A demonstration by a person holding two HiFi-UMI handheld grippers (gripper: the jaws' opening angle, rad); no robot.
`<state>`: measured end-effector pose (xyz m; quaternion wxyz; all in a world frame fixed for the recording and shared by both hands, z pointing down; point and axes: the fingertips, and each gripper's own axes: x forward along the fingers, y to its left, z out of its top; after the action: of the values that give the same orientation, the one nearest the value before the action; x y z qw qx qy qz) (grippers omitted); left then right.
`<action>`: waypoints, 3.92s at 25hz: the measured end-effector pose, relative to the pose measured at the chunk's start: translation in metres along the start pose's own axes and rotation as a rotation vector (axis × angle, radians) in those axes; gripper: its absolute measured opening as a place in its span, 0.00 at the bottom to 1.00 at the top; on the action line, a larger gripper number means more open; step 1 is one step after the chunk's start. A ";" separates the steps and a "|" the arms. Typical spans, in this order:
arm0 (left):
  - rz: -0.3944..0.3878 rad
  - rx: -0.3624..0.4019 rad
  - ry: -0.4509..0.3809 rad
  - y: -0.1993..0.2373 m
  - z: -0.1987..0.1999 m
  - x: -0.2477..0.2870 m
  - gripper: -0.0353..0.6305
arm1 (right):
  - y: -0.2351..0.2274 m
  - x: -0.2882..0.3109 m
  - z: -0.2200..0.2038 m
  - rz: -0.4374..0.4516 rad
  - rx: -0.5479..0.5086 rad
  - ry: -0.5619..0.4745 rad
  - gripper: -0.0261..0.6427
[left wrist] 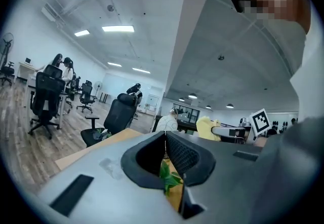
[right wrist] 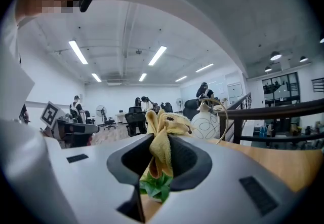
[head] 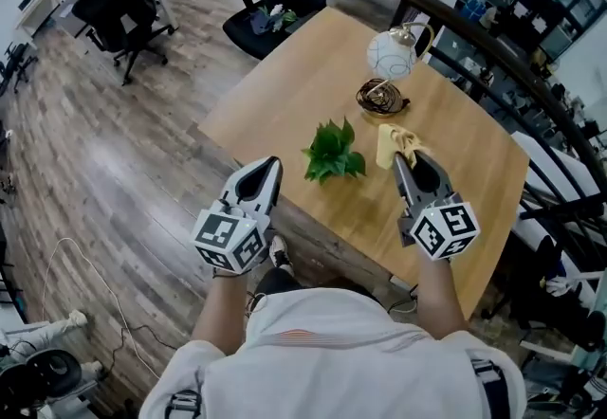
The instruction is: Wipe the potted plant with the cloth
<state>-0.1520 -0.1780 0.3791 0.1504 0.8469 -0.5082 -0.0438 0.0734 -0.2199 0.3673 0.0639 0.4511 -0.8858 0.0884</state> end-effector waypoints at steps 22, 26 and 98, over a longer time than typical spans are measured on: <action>-0.149 -0.459 0.597 0.069 -0.217 0.121 0.18 | -0.019 0.080 -0.061 -0.013 0.103 0.165 0.24; -0.158 -0.513 0.637 0.066 -0.232 0.131 0.20 | -0.020 0.090 -0.071 0.015 0.122 0.182 0.24; -0.181 -0.878 0.587 0.062 -0.244 0.144 0.17 | -0.055 0.154 -0.109 0.031 0.149 0.355 0.24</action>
<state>-0.0800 -0.2793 0.6414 0.6220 0.7212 -0.3038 -0.0264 0.0314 -0.3494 0.5085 0.1841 0.4183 -0.8585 0.2326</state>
